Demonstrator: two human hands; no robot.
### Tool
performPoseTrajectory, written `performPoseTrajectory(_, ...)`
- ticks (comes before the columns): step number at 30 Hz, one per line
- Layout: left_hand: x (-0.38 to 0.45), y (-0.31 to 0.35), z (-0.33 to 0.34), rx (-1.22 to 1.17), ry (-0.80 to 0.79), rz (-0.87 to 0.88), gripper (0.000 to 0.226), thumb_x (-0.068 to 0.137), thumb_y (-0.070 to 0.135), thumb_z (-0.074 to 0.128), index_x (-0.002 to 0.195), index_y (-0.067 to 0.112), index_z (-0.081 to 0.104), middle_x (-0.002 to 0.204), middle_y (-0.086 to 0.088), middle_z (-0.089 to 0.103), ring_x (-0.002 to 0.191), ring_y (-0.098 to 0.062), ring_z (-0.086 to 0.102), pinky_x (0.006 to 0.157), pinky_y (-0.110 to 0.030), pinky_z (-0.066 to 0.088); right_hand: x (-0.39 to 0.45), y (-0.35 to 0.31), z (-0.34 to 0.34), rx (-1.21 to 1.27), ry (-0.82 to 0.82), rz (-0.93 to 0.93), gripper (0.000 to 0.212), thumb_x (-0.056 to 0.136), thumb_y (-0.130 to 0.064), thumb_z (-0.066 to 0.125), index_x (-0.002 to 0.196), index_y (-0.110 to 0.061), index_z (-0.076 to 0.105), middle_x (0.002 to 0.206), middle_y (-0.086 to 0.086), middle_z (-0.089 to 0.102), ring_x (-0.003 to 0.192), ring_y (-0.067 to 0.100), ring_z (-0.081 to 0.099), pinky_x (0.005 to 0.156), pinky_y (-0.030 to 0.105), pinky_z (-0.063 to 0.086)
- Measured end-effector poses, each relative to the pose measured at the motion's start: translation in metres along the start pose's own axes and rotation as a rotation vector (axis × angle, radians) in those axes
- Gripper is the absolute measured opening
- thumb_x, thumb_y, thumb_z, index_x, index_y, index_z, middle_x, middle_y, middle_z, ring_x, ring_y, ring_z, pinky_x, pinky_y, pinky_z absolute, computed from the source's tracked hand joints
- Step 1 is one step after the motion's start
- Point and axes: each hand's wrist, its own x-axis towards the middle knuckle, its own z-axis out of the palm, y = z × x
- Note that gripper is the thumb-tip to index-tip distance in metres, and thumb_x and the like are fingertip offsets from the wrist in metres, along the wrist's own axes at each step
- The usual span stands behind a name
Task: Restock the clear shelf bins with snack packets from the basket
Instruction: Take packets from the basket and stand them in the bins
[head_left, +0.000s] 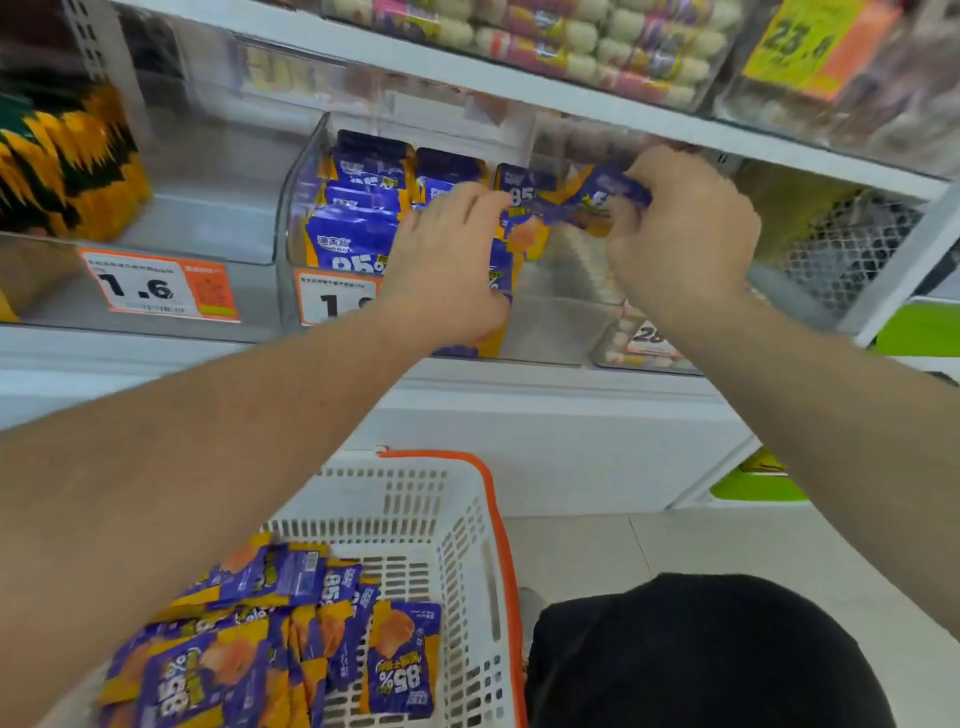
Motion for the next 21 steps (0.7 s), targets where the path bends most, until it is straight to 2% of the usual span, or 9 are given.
performPoseTrajectory(3,0.021,-0.01,0.003,0.177,-0.198,0.013,0.103,0.059,0.041,0.075,0.147,0.017,0.029,0.148,-0.005,0.035,0.137,-0.026,0.035,0.116,-0.047,0.021,0.012,0.006,0.031,-0.024,-0.045,-0.041,0.022,0.095,-0.026,0.051,0.111,-0.018,0.063,0.115,0.012,0.063,0.107,0.037,0.057,0.078,0.041,0.041)
performPoseTrajectory(6,0.037,-0.018,0.014,0.279,-0.335,-0.003,0.121,0.052,0.054,0.076,0.151,0.016,0.017,0.152,-0.007,0.031,0.141,-0.027,0.03,0.12,-0.052,0.011,0.031,0.005,0.066,-0.037,-0.093,-0.052,0.021,0.095,-0.025,0.05,0.11,-0.016,0.062,0.113,0.014,0.063,0.106,0.039,0.057,0.075,0.04,0.041)
performPoseTrajectory(9,0.051,-0.023,0.024,0.327,-0.415,-0.035,0.132,0.052,0.067,0.074,0.154,0.017,0.008,0.157,-0.011,0.023,0.145,-0.03,0.023,0.119,-0.056,0.01,0.055,0.004,0.098,-0.053,-0.118,-0.072,0.02,0.092,-0.017,0.052,0.11,-0.015,0.062,0.112,0.015,0.063,0.104,0.039,0.058,0.071,0.037,0.038)
performPoseTrajectory(12,0.062,-0.028,0.029,0.34,-0.526,-0.087,0.139,0.049,0.073,0.076,0.156,0.022,0.002,0.162,-0.011,0.007,0.149,-0.032,0.01,0.118,-0.06,0.011,0.08,0.005,0.125,-0.072,-0.152,-0.097,0.025,0.086,-0.01,0.056,0.11,-0.016,0.062,0.113,0.015,0.063,0.105,0.038,0.059,0.075,0.038,0.041)
performPoseTrajectory(14,0.067,-0.03,0.031,0.325,-0.584,-0.106,0.141,0.047,0.072,0.077,0.156,0.024,0.002,0.163,-0.009,0.003,0.15,-0.032,0.007,0.117,-0.062,0.011,0.092,0.005,0.142,-0.102,-0.19,-0.104,0.027,0.086,-0.011,0.058,0.112,-0.015,0.061,0.116,0.016,0.062,0.107,0.038,0.06,0.079,0.038,0.043)
performPoseTrajectory(16,0.071,-0.032,0.034,0.327,-0.604,-0.117,0.139,0.046,0.07,0.078,0.155,0.024,0.005,0.162,-0.009,0.011,0.149,-0.032,0.013,0.115,-0.063,0.014,0.103,0.004,0.159,-0.125,-0.219,-0.11,0.028,0.086,-0.011,0.06,0.114,-0.014,0.061,0.117,0.018,0.062,0.108,0.039,0.06,0.082,0.04,0.047)
performPoseTrajectory(19,0.072,-0.033,0.038,0.333,-0.6,-0.122,0.128,0.043,0.064,0.078,0.149,0.022,0.019,0.153,-0.008,0.032,0.139,-0.033,0.033,0.108,-0.06,0.026,0.116,-0.003,0.178,-0.131,-0.271,-0.133,0.031,0.085,-0.006,0.058,0.115,-0.015,0.063,0.116,0.019,0.064,0.11,0.039,0.061,0.086,0.042,0.05)
performPoseTrajectory(21,0.072,-0.032,0.041,0.338,-0.594,-0.125,0.123,0.043,0.06,0.078,0.146,0.022,0.024,0.148,-0.007,0.037,0.135,-0.033,0.037,0.106,-0.059,0.028,0.125,-0.005,0.19,-0.151,-0.305,-0.149,0.031,0.086,-0.005,0.055,0.114,-0.014,0.064,0.115,0.019,0.065,0.108,0.038,0.062,0.087,0.042,0.05)
